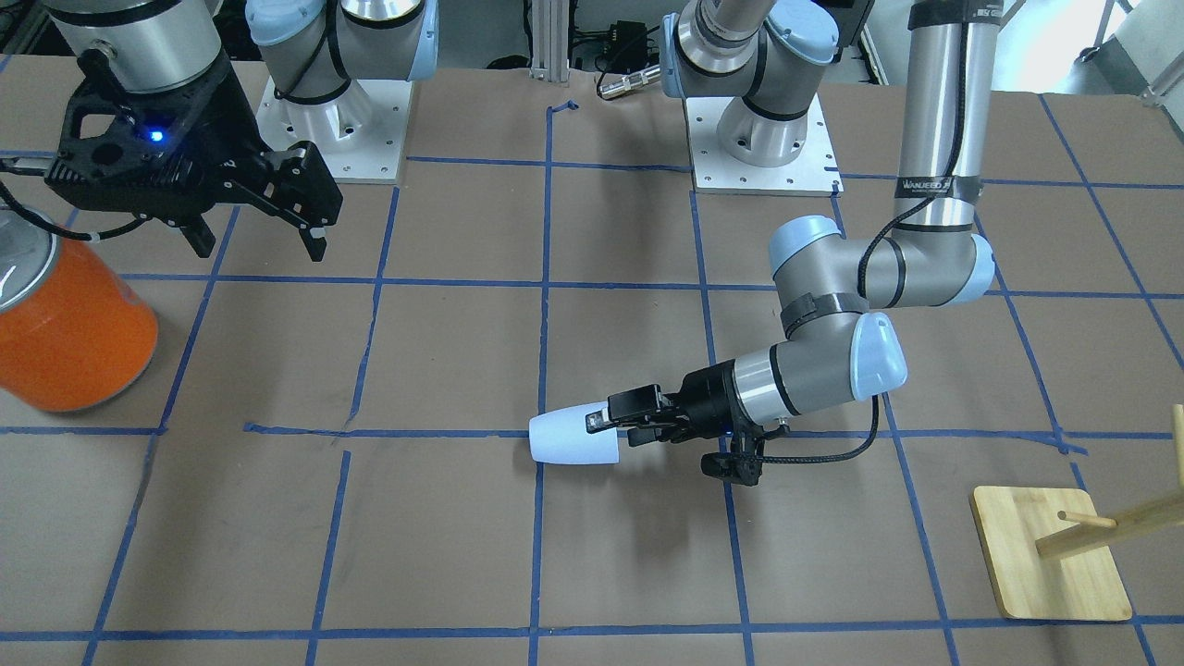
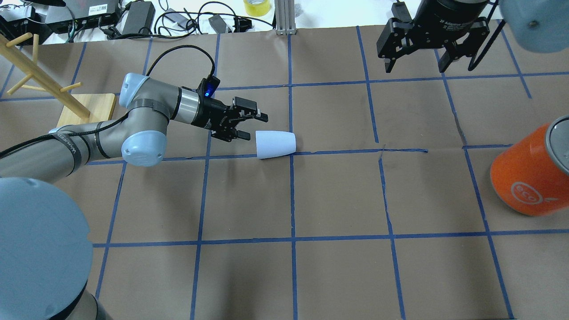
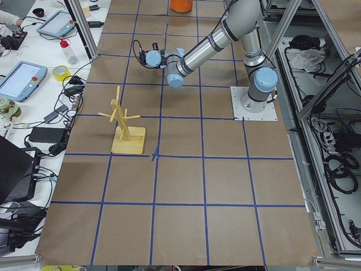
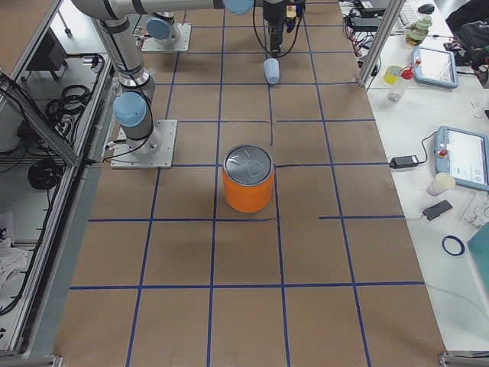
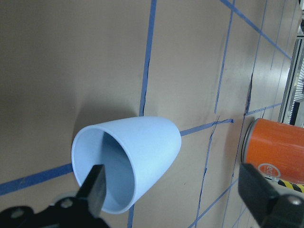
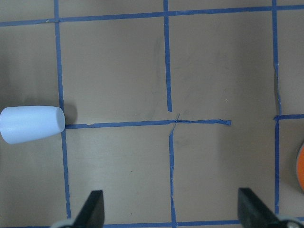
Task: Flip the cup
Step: 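Reach the left gripper to the cup's open end and grasp its rim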
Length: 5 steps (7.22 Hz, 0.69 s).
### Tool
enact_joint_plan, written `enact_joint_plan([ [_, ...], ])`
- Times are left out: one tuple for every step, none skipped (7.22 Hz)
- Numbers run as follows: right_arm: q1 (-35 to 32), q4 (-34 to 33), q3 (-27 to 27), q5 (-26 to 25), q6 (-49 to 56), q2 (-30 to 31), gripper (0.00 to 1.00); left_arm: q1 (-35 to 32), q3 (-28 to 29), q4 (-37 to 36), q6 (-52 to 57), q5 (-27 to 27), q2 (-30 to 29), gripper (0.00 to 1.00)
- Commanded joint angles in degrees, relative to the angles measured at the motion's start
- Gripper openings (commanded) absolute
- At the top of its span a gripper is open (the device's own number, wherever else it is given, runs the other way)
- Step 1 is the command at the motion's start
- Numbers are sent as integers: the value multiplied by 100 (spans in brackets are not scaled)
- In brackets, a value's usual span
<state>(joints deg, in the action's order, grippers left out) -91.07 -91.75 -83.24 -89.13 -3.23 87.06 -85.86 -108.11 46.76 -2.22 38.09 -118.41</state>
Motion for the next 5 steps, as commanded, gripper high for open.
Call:
enact_joint_plan([
  [1, 43, 28, -17, 7, -13, 100, -115, -8, -428, -314, -12, -121, 98],
  [1, 43, 10, -8, -2, -4, 100, -115, 9, -439, -367, -12, -200, 93],
  [1, 43, 10, 10, 7, -4, 100, -115, 18, -439, -367, -264, -296, 79],
  [1, 52, 10, -8, 7, -4, 100, -115, 26, -439, -367, -458, -358, 73],
  [1, 52, 19, -17, 7, 13, 100, -115, 35, -439, -385, -460, -359, 62],
])
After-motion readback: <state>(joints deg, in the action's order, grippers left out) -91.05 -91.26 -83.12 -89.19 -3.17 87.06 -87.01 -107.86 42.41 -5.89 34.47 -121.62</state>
